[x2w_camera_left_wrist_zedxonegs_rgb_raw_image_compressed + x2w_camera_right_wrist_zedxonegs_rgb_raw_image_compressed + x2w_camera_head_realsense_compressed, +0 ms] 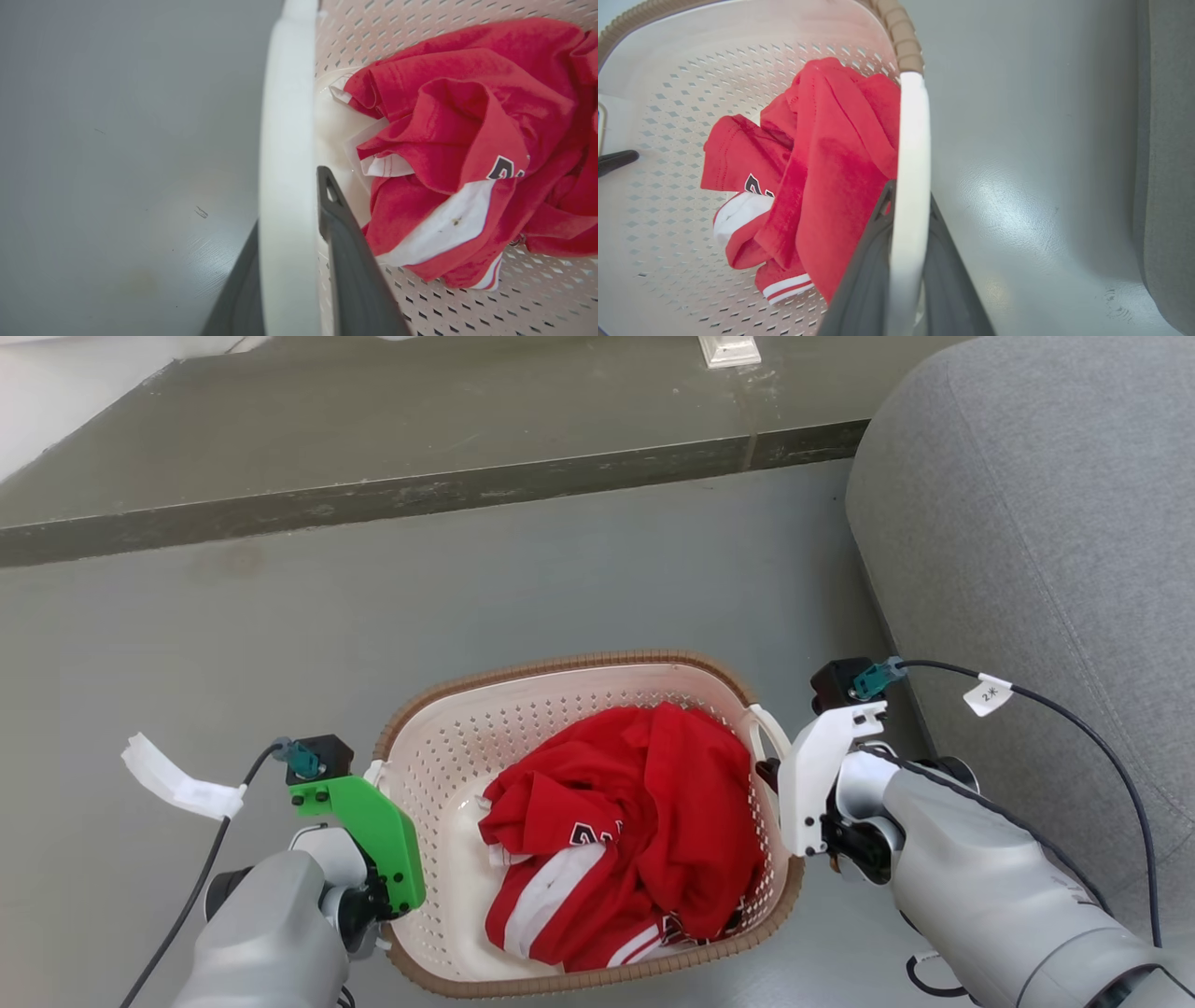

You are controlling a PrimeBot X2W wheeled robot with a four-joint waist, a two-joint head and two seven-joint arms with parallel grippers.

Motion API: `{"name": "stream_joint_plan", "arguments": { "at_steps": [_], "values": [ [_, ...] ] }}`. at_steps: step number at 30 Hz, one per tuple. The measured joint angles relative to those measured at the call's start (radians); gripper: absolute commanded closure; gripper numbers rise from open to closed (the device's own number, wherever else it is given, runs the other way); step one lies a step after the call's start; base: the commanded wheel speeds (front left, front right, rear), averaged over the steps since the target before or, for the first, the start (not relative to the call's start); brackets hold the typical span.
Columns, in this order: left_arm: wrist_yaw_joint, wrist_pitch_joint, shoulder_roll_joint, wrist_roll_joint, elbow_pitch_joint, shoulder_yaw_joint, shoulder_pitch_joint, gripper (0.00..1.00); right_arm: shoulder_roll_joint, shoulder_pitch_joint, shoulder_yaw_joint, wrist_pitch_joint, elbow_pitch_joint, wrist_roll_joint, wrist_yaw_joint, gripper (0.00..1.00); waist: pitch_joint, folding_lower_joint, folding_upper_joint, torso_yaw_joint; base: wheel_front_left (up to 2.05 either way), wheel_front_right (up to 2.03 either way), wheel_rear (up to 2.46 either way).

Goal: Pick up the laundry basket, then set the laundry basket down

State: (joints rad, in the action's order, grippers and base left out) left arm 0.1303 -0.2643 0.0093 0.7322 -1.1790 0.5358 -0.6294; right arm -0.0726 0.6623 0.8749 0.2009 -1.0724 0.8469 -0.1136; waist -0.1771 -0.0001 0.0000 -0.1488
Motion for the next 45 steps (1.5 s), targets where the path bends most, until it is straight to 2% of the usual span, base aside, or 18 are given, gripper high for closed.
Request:
{"name": "stream_joint_plan", "arguments": {
  "at_steps": [30, 45],
  "values": [
    [-0.007, 0.002, 0.009, 0.039, 0.026, 0.030, 0.002, 1.00, -0.029, 0.005, 0.066, -0.004, 0.030, 0.052, 0.000, 1.00, -0.008, 0.0000, 0.0000, 0.004, 0.00, 0.00, 0.00],
    [-0.007, 0.050, 0.034, 0.049, 0.054, 0.025, -0.040, 1.00, -0.038, 0.057, 0.074, -0.066, 0.059, 0.068, 0.001, 1.00, -0.098, 0.0001, 0.0000, 0.007, 0.00, 0.00, 0.00]
  ]
}}
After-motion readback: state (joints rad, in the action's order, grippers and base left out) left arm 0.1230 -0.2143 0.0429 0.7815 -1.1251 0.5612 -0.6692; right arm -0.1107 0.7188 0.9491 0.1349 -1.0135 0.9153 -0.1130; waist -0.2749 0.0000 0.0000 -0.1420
